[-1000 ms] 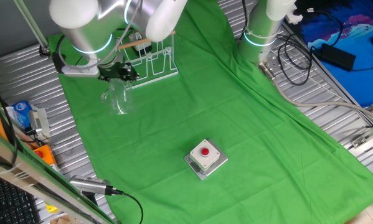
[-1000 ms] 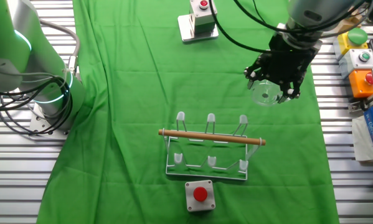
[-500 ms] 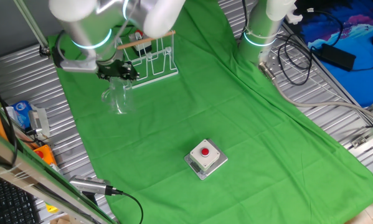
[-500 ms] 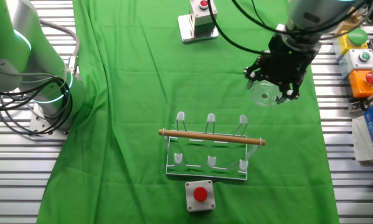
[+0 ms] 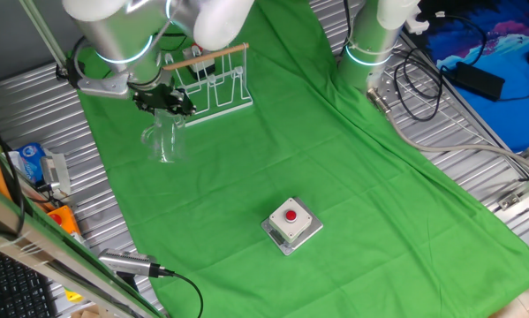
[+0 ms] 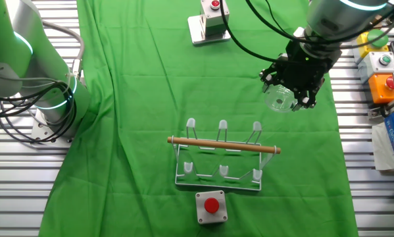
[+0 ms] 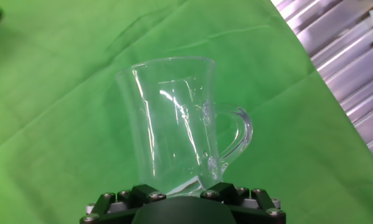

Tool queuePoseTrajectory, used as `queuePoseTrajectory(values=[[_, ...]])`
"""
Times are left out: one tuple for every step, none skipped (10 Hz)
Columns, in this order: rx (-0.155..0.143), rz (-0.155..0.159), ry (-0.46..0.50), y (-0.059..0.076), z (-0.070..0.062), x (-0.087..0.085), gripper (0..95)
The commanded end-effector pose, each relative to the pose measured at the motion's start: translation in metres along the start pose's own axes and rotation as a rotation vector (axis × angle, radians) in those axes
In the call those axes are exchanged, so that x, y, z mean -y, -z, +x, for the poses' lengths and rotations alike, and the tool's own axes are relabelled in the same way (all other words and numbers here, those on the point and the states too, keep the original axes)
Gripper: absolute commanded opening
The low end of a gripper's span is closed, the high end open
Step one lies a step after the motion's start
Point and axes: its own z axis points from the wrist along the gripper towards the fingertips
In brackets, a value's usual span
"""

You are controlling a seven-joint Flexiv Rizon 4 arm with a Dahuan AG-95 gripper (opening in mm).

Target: Put the cup on the cup rack

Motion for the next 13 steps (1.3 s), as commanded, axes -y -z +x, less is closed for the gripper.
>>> queuePoseTrajectory(values=[[-0.001,0.0,-0.003,0.0,0.0,0.001,0.0],[-0.002,0.001,-0.002,0.0,0.0,0.001,0.0],[-0.007,0.003,0.001,0.0,0.0,0.001,0.0],[-0.016,0.008,0.008,0.0,0.0,0.001,0.0],[-0.021,0.012,0.01,0.0,0.0,0.001,0.0],[-0.042,0.017,0.016,0.001,0.0,0.001,0.0],[-0.073,0.035,0.026,0.007,0.002,0.001,0.0],[-0.148,0.08,0.054,0.03,0.009,0.002,0.0],[-0.201,0.11,0.077,0.047,0.019,0.002,0.0],[-0.22,0.115,0.085,0.056,0.025,0.001,0.0],[-0.259,0.12,0.1,0.074,0.05,0.001,0.0],[-0.267,0.118,0.114,0.082,0.068,0.001,0.0],[-0.276,0.107,0.124,0.09,0.085,0.001,0.0]])
